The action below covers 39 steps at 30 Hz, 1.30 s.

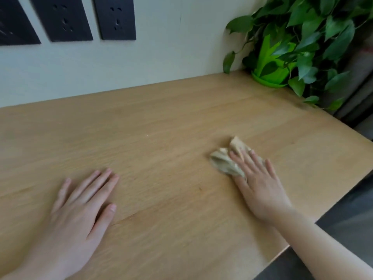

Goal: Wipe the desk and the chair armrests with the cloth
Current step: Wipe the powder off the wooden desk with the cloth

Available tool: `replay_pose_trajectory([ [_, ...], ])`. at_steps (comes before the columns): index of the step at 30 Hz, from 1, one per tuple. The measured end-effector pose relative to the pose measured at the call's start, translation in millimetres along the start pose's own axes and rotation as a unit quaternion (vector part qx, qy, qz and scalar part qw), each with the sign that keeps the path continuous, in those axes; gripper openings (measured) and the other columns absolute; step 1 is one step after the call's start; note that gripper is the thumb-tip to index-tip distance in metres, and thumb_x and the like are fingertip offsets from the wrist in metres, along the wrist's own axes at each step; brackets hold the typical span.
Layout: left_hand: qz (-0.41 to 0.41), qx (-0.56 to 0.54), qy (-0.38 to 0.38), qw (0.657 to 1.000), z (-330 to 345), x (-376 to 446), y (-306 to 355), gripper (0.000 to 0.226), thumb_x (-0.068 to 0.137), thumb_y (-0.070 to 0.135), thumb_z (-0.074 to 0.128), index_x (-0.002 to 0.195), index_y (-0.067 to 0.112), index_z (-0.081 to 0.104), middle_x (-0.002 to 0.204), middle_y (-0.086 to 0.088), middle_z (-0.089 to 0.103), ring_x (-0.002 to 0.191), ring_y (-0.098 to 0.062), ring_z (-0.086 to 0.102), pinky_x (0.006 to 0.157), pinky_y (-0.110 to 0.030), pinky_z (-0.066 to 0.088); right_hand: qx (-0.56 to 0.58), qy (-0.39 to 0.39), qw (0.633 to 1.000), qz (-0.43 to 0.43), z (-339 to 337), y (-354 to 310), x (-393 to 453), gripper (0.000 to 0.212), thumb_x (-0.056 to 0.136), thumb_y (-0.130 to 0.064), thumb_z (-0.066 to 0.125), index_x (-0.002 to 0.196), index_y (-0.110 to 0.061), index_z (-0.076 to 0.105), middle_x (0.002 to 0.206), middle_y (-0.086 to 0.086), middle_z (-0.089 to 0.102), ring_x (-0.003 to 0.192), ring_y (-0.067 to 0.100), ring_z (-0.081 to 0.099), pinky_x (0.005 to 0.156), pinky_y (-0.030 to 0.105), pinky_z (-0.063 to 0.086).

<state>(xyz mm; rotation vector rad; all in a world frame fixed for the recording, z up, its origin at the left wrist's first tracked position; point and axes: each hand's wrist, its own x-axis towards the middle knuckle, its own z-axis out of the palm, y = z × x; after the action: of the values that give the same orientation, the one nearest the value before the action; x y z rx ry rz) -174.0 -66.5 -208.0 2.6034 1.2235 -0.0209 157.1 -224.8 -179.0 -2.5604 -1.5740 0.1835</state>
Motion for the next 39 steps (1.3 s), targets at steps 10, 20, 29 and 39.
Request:
replay_pose_trajectory([
  [10,-0.102,-0.069,0.147,0.981,-12,24,13,0.073,0.085,0.055,0.019,0.15,0.022,0.021,0.155,0.012,0.017,0.144,-0.006,0.006,0.118,-0.042,0.003,0.049,-0.024,0.998,0.024,28,-140,168,0.054,0.099,-0.039,0.012,0.151,-0.029,-0.001,0.16,-0.002,-0.009,0.145,0.024,-0.016,0.115,0.041,-0.012],
  [20,-0.147,-0.2,0.283,0.927,-10,18,6,0.059,0.091,0.049,0.027,0.141,0.02,0.04,0.139,0.011,0.035,0.134,-0.005,0.024,0.114,-0.054,0.019,-0.008,-0.091,0.908,-0.41,22,-107,34,0.063,0.088,-0.046,0.031,0.149,-0.035,0.02,0.157,-0.01,0.018,0.146,0.016,0.009,0.119,0.043,0.007],
  [29,-0.12,-0.164,0.222,0.954,-13,31,1,0.065,0.09,0.057,0.02,0.146,0.026,0.029,0.148,0.017,0.024,0.138,0.01,0.006,0.117,-0.039,0.007,-0.027,0.013,0.999,-0.013,4,-16,158,0.053,0.097,-0.045,0.008,0.148,-0.04,-0.004,0.16,-0.009,-0.005,0.146,0.014,-0.009,0.118,0.039,-0.006],
  [39,-0.101,-0.096,0.145,0.98,-37,80,-25,0.062,0.092,0.048,0.026,0.149,0.025,0.022,0.156,0.011,0.016,0.144,-0.006,0.005,0.119,-0.043,0.006,0.033,-0.02,0.99,-0.136,45,-206,162,0.057,0.098,-0.042,0.017,0.151,-0.033,-0.003,0.16,-0.004,-0.009,0.145,0.024,-0.017,0.116,0.041,-0.012],
])
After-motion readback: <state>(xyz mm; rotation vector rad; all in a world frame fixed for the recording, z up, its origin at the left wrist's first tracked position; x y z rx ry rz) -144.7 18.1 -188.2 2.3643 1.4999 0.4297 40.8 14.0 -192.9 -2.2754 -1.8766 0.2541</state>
